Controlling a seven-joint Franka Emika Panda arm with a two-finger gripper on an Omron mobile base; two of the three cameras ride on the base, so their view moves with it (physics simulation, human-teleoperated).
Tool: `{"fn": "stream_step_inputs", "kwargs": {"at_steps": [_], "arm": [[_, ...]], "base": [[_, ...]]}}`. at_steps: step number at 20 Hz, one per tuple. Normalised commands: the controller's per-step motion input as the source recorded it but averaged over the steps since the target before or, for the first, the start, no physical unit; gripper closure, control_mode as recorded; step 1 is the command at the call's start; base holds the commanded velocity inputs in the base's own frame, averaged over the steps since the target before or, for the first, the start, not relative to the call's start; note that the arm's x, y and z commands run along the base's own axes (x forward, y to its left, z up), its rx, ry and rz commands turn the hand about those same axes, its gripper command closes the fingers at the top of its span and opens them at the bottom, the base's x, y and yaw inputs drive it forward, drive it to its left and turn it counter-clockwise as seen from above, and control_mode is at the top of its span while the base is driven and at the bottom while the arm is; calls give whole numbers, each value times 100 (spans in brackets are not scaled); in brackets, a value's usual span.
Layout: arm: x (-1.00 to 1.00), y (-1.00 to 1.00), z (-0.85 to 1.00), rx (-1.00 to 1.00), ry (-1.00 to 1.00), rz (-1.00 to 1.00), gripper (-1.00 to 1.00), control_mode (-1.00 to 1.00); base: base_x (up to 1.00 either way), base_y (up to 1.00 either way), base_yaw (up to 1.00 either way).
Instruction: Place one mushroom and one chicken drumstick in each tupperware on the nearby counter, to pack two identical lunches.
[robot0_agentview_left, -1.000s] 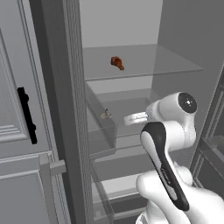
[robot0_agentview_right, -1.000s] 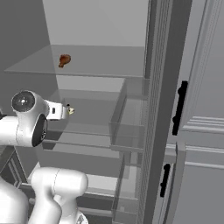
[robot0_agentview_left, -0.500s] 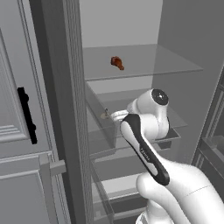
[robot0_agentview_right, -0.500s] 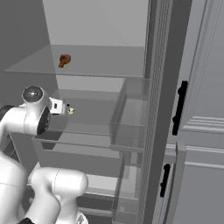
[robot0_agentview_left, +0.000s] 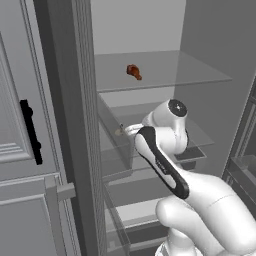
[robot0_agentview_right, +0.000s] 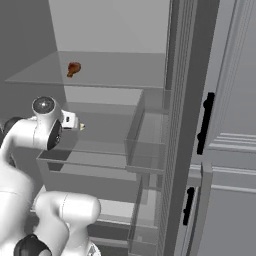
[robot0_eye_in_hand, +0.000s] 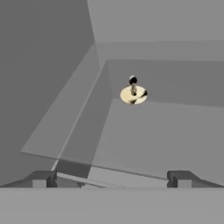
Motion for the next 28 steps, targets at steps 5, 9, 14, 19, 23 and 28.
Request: {"fn": "stream_step_inputs", "kwargs": {"at_steps": [5,9,14,19,23,28], "arm": [[50,-2,-19,0,3,0,-100,-100],[45,0,-18,0,7,0,-100,-100],[40,0,-24,0,7,0,-100,-100],[42,0,-26,0,3,0,-100,-100],[40,9,-35,-2,0,-1,-100,-100],[33,12,-43,-3,0,-3,-100,-100]], "base": [[0,0,0],[0,0,0],[0,0,0],[0,0,0],[0,0,0],[0,0,0]]}}
